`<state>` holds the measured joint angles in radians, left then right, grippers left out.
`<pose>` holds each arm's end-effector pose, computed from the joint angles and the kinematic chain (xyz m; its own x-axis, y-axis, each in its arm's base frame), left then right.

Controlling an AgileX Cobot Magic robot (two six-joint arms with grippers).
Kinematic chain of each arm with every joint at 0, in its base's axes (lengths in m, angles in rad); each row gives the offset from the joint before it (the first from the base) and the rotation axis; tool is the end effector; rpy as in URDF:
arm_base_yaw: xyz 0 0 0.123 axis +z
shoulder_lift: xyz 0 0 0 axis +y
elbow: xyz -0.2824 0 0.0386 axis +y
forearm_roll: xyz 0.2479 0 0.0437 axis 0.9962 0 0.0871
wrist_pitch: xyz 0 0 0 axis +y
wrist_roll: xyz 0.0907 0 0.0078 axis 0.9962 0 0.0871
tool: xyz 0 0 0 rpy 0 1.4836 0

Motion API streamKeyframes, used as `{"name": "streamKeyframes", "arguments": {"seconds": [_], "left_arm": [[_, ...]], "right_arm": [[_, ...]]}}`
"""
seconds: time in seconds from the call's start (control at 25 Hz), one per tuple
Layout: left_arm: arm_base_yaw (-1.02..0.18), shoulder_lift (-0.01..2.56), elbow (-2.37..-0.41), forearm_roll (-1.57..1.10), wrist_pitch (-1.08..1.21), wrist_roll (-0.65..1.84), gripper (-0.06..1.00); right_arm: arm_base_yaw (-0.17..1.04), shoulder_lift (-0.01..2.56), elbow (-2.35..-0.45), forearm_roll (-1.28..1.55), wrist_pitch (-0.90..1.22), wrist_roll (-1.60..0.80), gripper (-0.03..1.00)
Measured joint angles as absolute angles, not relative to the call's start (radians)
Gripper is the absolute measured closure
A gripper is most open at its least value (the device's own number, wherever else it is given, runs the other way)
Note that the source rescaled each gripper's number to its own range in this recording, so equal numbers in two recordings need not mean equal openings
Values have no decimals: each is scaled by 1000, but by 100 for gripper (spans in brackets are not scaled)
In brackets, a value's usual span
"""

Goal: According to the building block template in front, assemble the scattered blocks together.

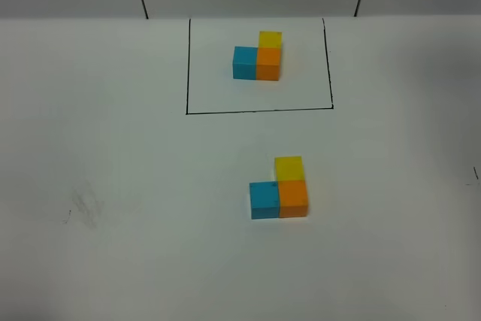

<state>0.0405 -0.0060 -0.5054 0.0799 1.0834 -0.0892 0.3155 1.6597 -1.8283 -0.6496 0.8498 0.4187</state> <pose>-0.0077 0.0061 0.2770 -0.4585 -0.0702 -0.8859 -0.1266 0.9919 -0.0130 0.3669 0.0762 0.4480 -0.4438 -0.1880 -0.8762 0.0863 0.9642 -0.2506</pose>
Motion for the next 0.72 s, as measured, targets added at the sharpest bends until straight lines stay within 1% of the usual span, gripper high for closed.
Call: {"name": "streamKeyframes", "arguments": {"seconds": [0.12, 0.28, 0.4, 0.52, 0.72], "left_arm": [[40, -6, -505, 80, 1083, -89, 34], [40, -6, -505, 80, 1083, -89, 34], [40, -6, -505, 80, 1083, -89, 34], [40, -6, -505, 80, 1083, -89, 34], [40, -6, -505, 80, 1083, -89, 34]], "right_arm": [[191, 1578, -1829, -604, 934, 186, 1], [35, 1474, -1830, -537, 1105, 0, 1], [-48, 1399, -1830, -522, 1202, -115, 2], [-86, 1312, -1830, -528, 1215, -166, 5], [-88, 1098, -1785, -531, 1214, -176, 10]]}}
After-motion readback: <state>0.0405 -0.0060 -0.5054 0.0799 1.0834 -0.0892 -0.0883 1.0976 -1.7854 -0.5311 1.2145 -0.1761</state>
